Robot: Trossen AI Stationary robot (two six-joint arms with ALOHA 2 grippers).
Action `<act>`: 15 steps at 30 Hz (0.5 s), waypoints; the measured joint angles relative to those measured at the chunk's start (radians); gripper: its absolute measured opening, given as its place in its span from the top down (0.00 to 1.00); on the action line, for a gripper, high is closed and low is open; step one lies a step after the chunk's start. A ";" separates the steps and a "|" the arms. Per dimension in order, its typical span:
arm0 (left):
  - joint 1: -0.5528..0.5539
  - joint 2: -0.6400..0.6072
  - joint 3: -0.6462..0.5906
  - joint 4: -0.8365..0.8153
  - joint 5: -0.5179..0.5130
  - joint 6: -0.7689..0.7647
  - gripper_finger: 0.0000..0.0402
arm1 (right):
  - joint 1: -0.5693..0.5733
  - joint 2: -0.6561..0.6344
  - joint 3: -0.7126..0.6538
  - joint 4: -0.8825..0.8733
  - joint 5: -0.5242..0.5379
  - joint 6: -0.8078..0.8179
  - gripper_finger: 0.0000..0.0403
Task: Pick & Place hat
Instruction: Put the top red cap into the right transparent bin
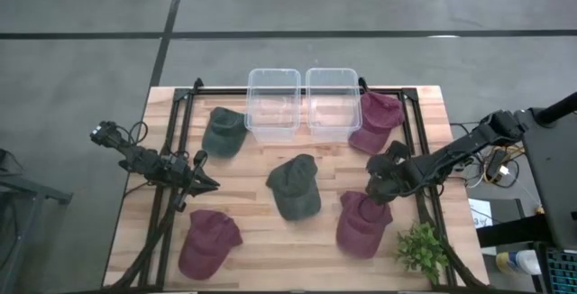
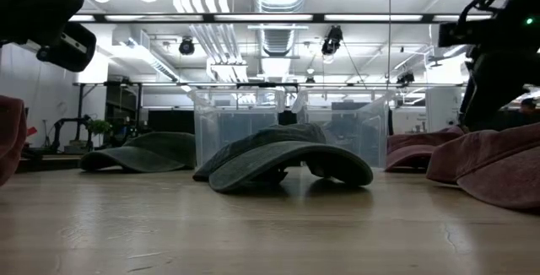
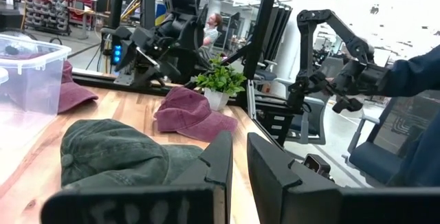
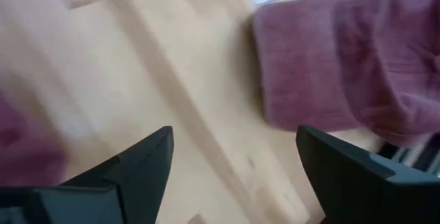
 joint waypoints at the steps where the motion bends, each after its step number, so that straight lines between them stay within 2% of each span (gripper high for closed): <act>1: 0.000 0.000 0.000 0.000 0.000 -0.004 0.90 | -0.008 0.000 -0.004 0.000 0.005 -0.003 0.24; 8: 0.000 0.000 0.000 -0.001 0.000 -0.016 0.90 | -0.089 0.000 -0.022 0.048 -0.041 -0.099 0.23; 15: 0.000 0.000 0.000 -0.001 0.000 -0.016 0.90 | -0.182 0.000 -0.045 0.145 -0.038 -0.154 0.22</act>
